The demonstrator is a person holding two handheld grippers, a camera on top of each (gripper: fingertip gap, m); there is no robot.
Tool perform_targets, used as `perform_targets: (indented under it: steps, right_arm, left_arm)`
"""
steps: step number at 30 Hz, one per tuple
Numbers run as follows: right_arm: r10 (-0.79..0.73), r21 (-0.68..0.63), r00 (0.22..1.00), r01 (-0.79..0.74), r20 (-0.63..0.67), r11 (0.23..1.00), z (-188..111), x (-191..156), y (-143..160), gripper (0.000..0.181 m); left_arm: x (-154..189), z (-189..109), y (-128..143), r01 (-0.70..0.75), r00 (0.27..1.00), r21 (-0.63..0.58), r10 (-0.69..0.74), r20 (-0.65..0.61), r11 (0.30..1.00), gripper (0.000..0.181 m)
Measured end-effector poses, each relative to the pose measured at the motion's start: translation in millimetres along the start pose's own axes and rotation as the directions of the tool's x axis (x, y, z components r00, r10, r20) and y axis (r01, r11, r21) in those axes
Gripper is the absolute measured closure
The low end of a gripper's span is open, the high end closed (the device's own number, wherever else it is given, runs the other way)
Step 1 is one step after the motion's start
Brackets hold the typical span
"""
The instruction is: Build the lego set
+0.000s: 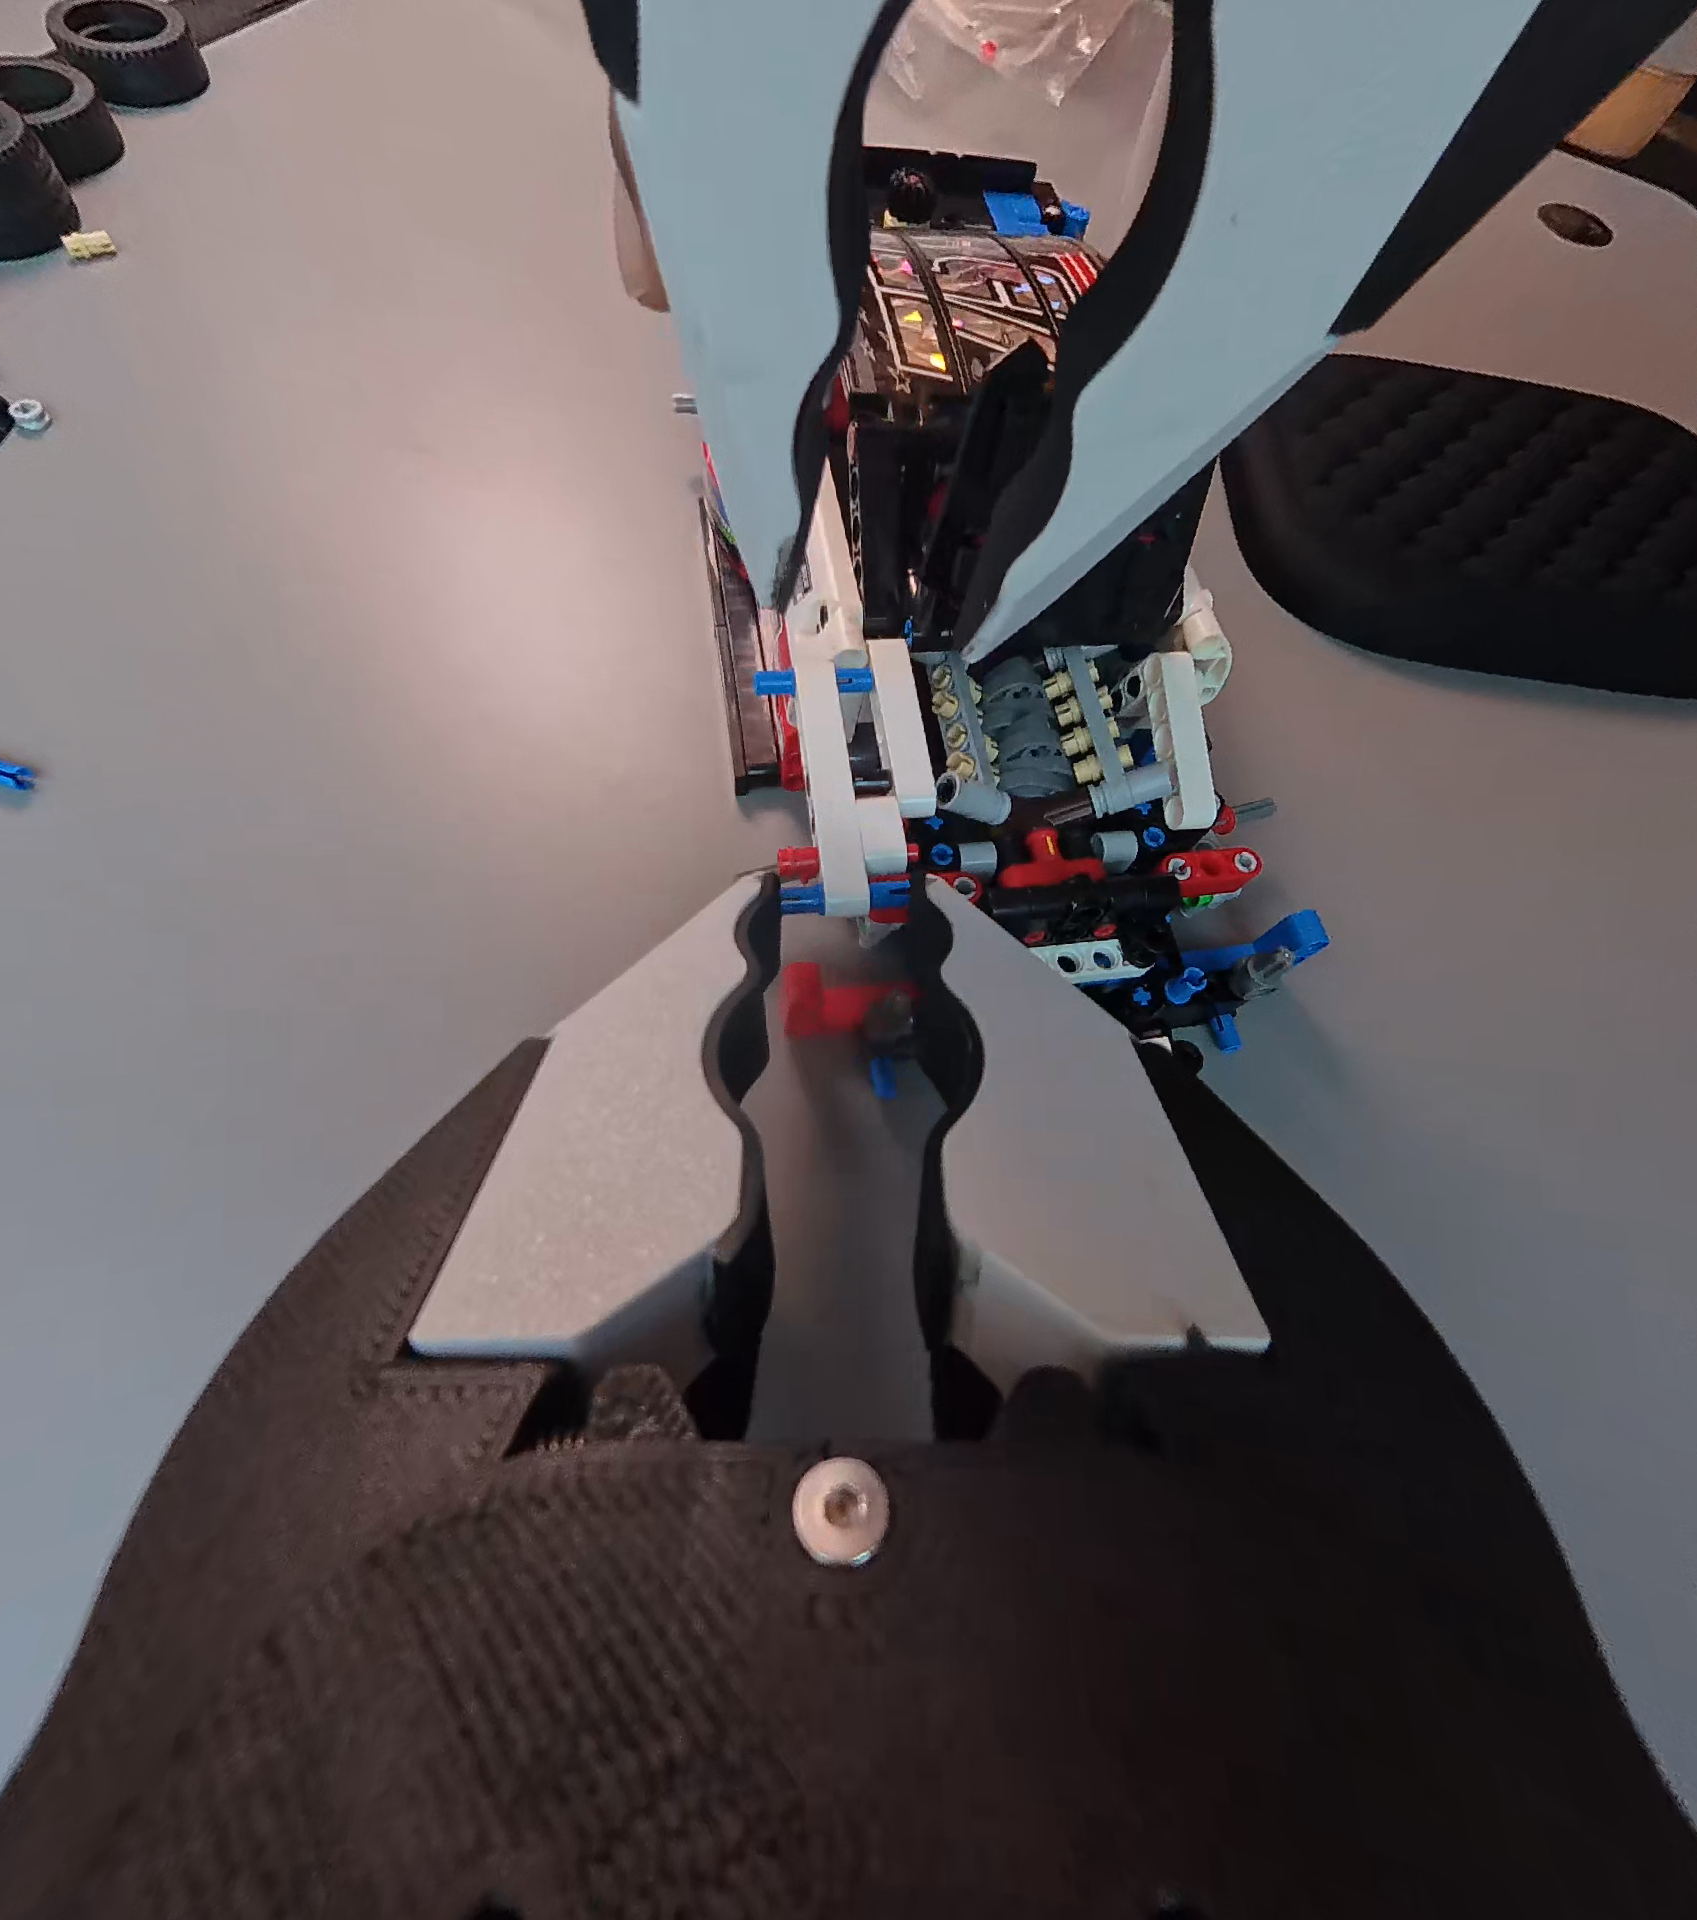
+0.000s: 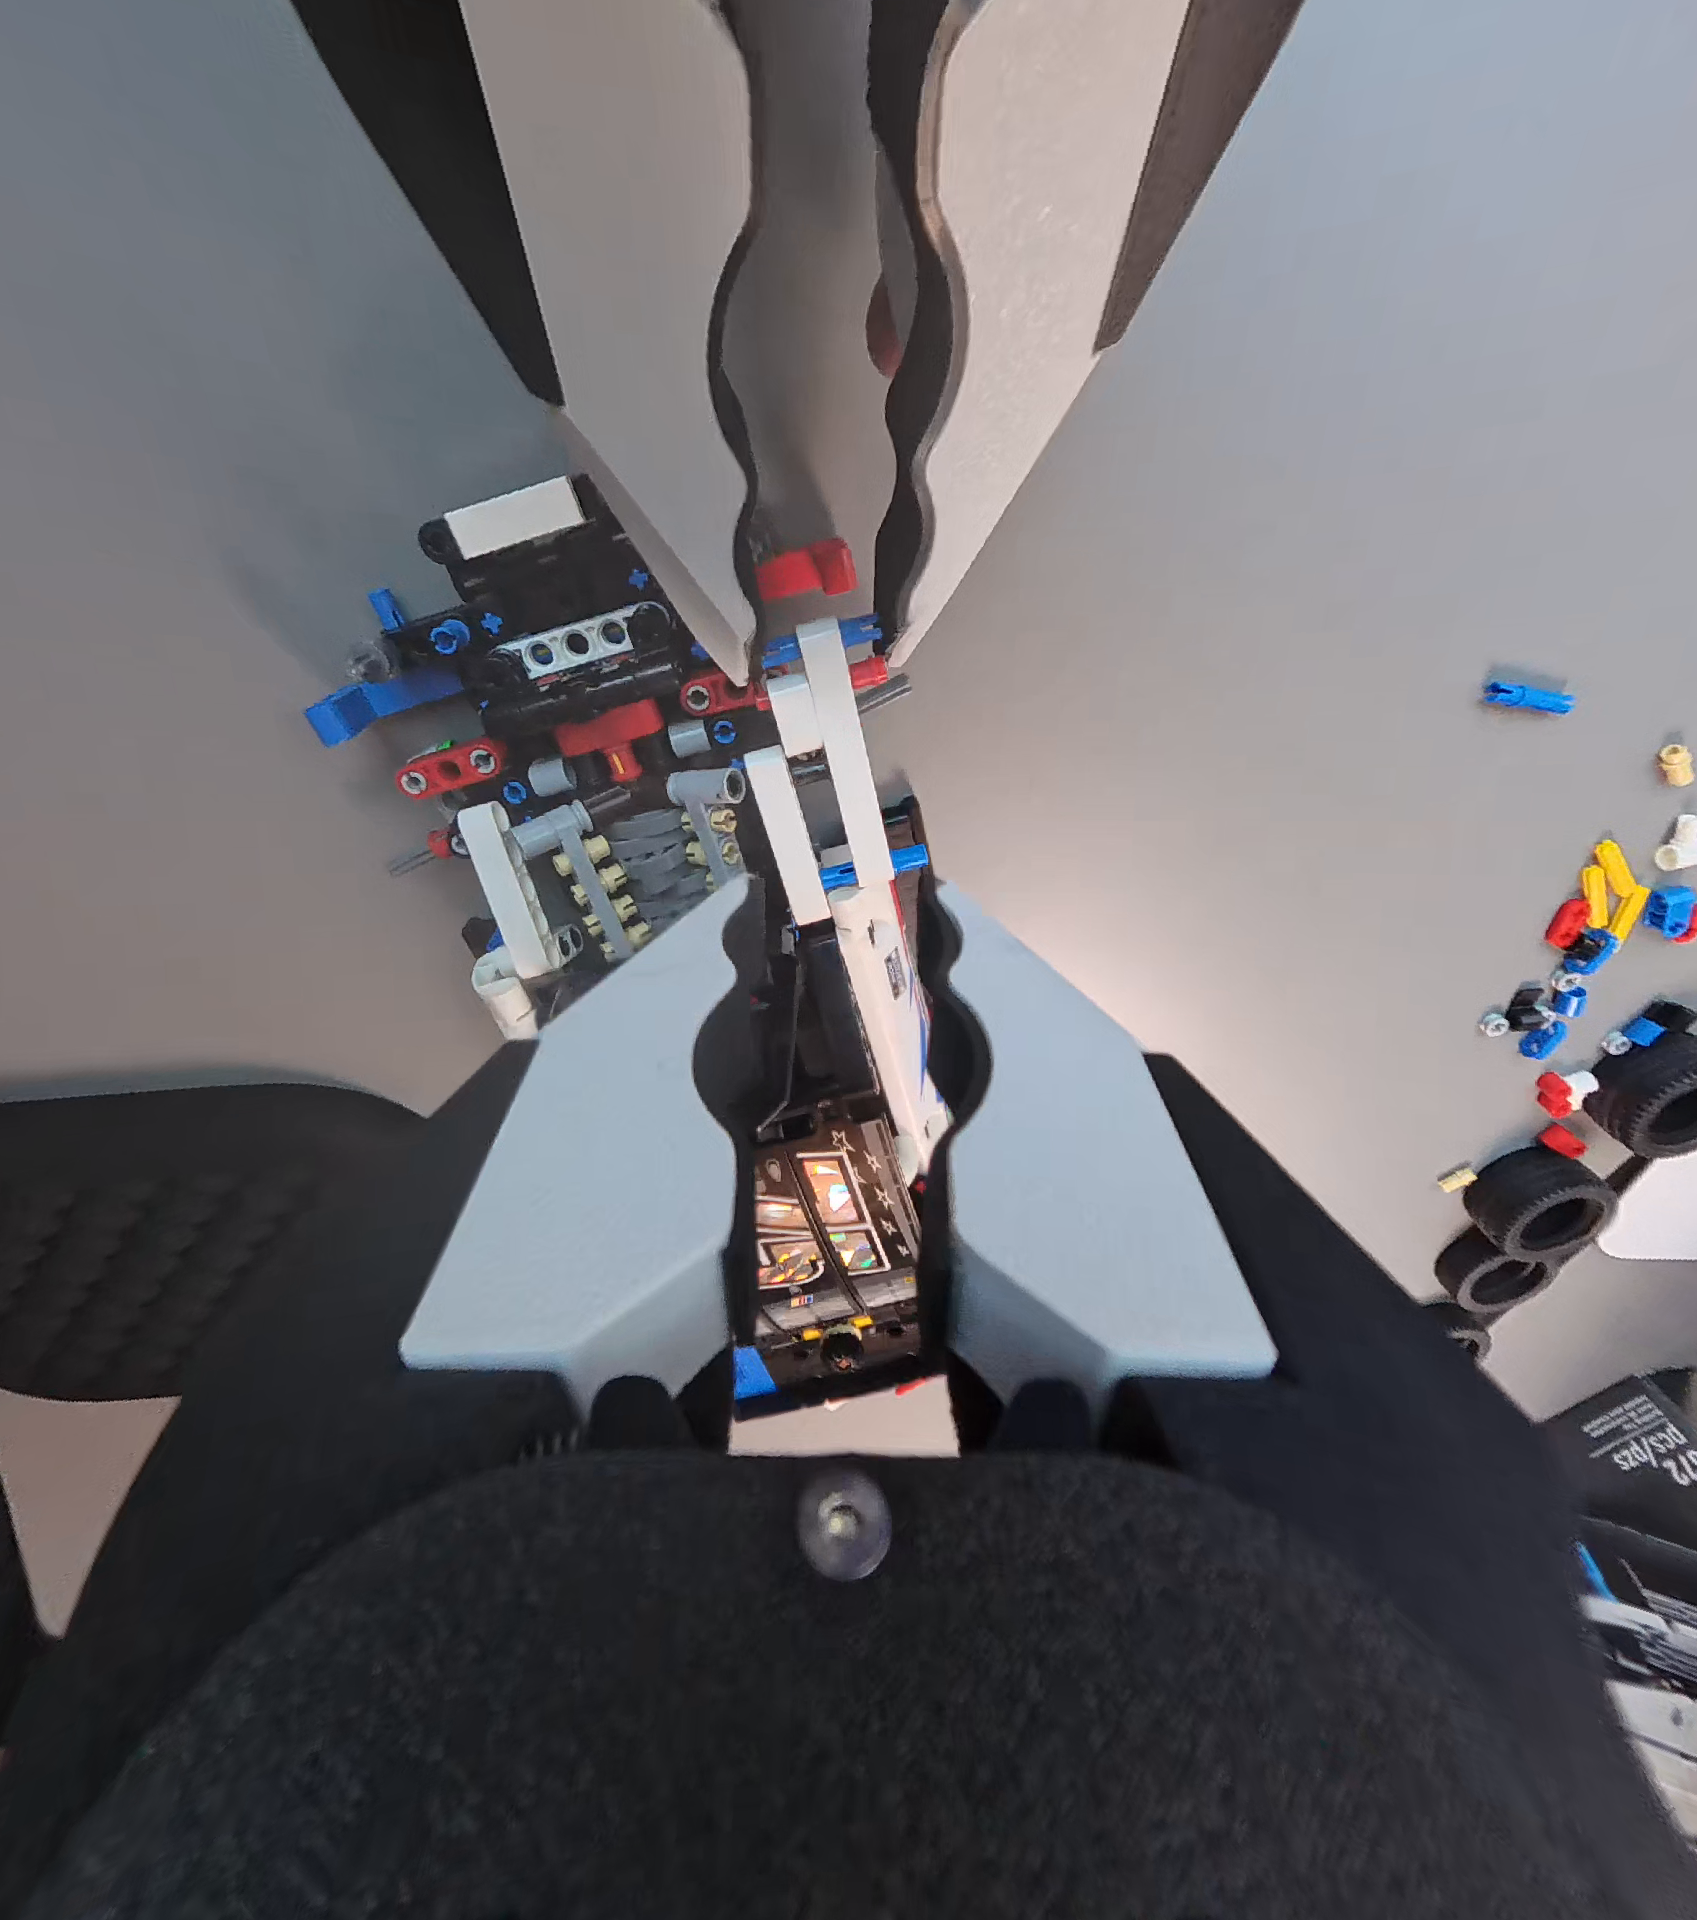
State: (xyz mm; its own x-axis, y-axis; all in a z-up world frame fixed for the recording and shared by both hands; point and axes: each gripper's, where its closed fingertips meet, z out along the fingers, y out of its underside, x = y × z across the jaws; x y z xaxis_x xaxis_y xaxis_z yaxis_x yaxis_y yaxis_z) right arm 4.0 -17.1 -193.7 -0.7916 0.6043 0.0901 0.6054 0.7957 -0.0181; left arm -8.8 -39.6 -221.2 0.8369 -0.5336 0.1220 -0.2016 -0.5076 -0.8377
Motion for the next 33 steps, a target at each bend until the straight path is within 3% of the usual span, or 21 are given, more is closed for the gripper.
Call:
perform_targets:
  steps: [13,33]
  right_arm:
    - [-0.153,-0.125,0.983,0.140,-0.103,0.982,16,-4,2,0.150]
    - [-0.194,-0.201,0.981,0.185,-0.026,0.962,24,-4,-2,0.156]
  left_arm:
    - [1,0,1,0.018,1.000,0.027,-0.018,-0.023,0.999,0.159]
    - [0,3,4,0.025,0.999,0.016,-0.025,-0.024,1.000,0.159]
